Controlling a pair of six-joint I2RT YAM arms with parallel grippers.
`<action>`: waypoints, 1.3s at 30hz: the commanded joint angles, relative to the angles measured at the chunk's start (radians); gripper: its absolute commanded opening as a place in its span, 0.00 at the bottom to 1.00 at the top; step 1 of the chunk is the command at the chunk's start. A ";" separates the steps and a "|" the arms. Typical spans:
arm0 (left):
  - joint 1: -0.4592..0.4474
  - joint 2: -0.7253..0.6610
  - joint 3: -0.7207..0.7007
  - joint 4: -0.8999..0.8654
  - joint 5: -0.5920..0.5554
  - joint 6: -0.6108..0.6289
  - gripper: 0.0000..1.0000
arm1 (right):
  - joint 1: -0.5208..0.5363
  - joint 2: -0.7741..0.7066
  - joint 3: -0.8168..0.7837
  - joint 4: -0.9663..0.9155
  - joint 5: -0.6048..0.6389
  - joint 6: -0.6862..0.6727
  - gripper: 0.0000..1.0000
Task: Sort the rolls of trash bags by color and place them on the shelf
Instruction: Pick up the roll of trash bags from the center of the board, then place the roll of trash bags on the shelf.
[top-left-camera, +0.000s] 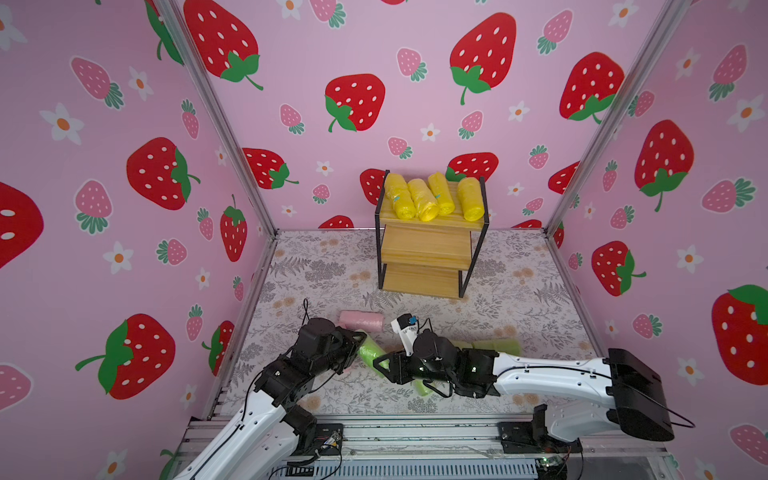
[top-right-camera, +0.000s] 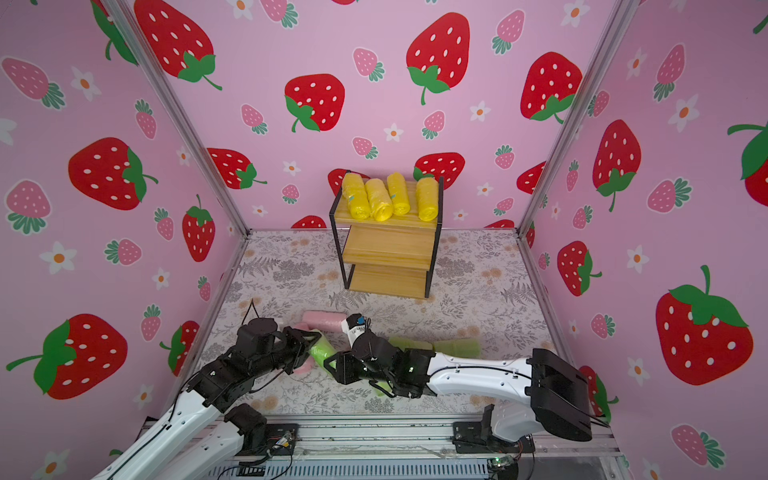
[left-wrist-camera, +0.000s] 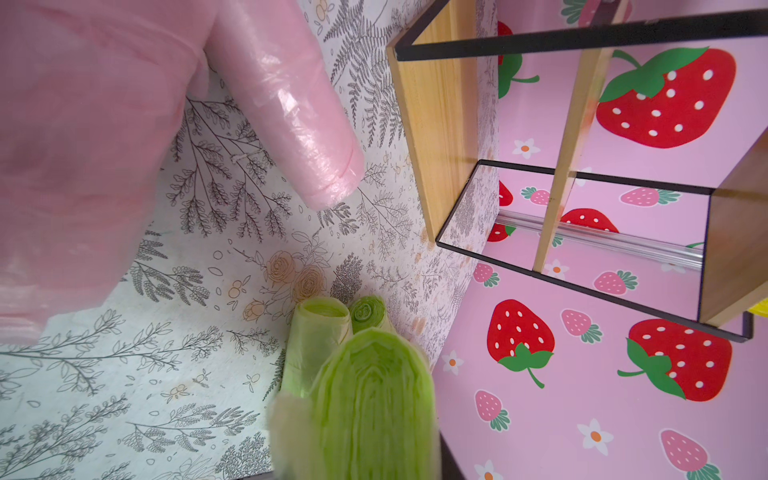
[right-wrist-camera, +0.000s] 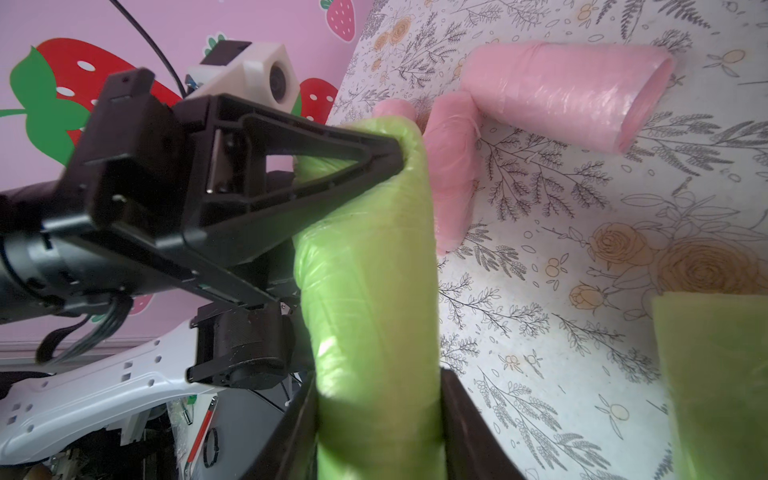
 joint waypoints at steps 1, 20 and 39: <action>-0.004 -0.021 0.029 -0.005 0.007 -0.018 0.64 | -0.009 -0.026 -0.043 0.099 0.021 0.076 0.00; -0.003 -0.408 0.080 -0.308 -0.303 0.099 0.81 | -0.169 -0.103 -0.069 0.231 0.226 0.289 0.00; -0.005 -0.462 0.067 -0.372 -0.260 0.177 0.75 | -0.485 0.307 0.321 0.527 0.196 0.491 0.00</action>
